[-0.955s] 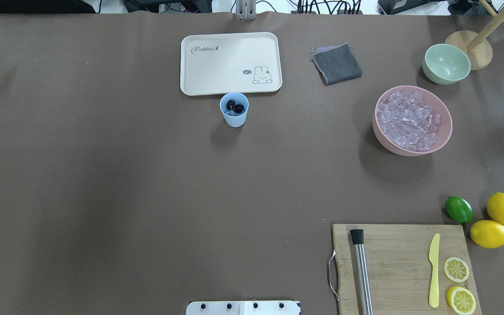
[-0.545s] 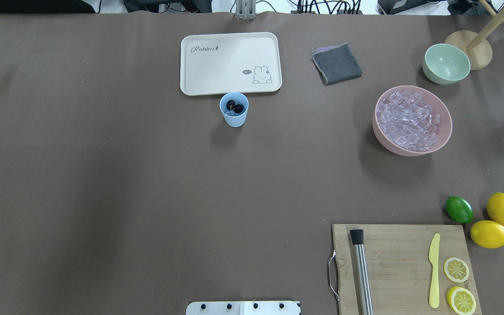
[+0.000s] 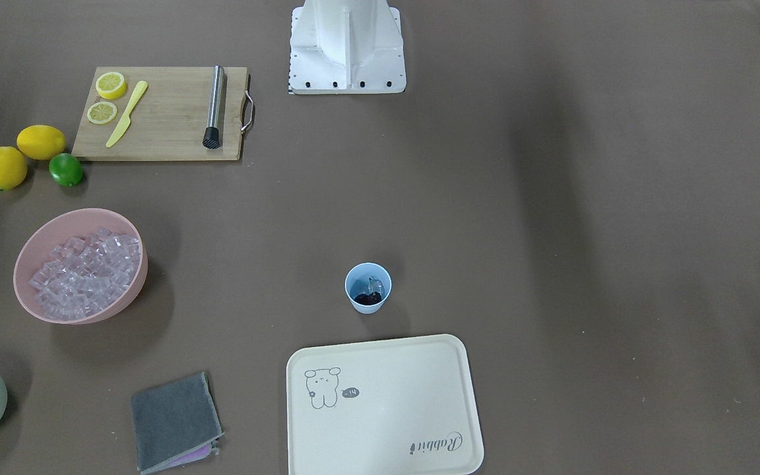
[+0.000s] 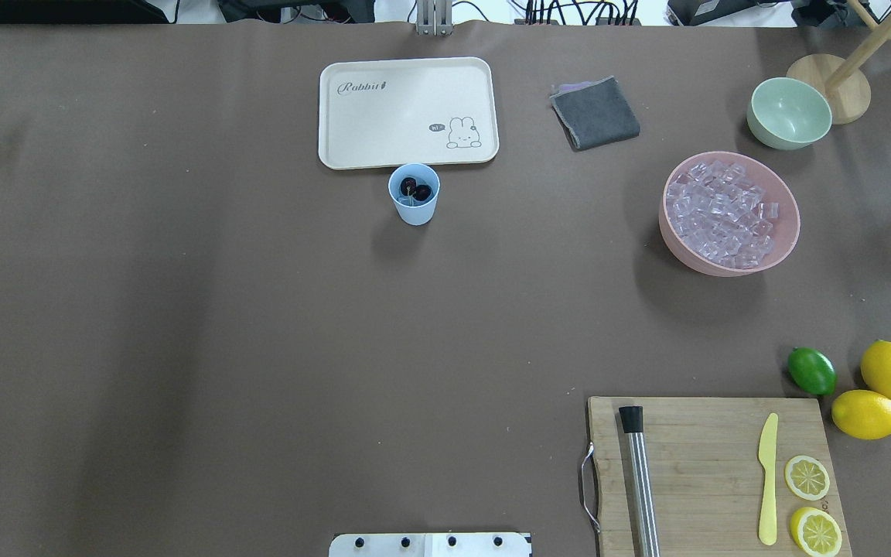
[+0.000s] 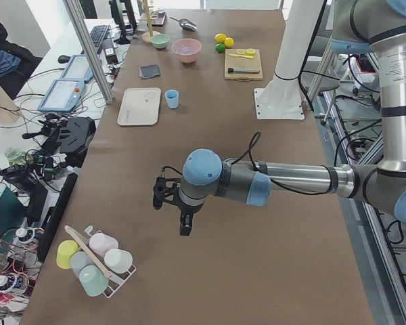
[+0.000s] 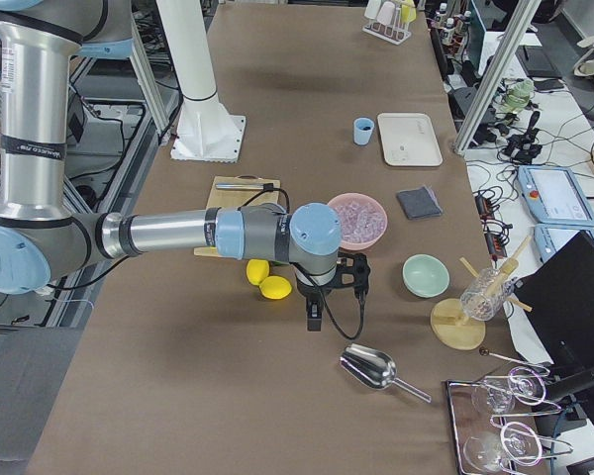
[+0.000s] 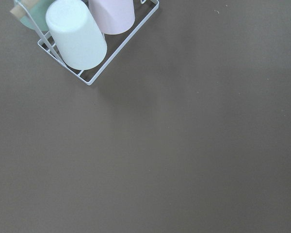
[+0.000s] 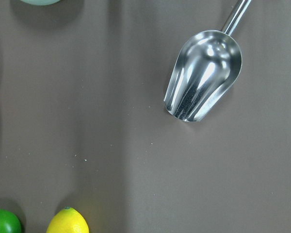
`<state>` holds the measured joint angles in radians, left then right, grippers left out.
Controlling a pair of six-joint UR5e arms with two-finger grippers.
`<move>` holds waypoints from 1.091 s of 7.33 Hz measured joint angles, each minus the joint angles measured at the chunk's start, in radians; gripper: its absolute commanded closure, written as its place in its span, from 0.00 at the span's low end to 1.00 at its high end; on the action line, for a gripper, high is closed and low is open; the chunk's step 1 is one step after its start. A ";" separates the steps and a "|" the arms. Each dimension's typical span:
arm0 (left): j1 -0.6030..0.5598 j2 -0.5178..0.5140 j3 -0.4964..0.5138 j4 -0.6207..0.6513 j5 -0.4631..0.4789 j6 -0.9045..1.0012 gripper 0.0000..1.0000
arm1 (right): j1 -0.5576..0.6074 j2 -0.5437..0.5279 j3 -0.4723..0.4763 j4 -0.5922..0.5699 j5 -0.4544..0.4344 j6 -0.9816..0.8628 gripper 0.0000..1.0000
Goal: Put ice and cherries in cup
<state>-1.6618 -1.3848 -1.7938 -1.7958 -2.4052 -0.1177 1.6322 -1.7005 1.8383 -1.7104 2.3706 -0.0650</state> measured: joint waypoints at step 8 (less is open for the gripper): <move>-0.001 0.101 -0.029 0.017 -0.003 0.027 0.02 | -0.004 0.001 -0.006 -0.001 0.001 0.001 0.00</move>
<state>-1.6626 -1.2835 -1.8226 -1.7784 -2.4078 -0.0903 1.6286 -1.6991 1.8327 -1.7111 2.3714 -0.0644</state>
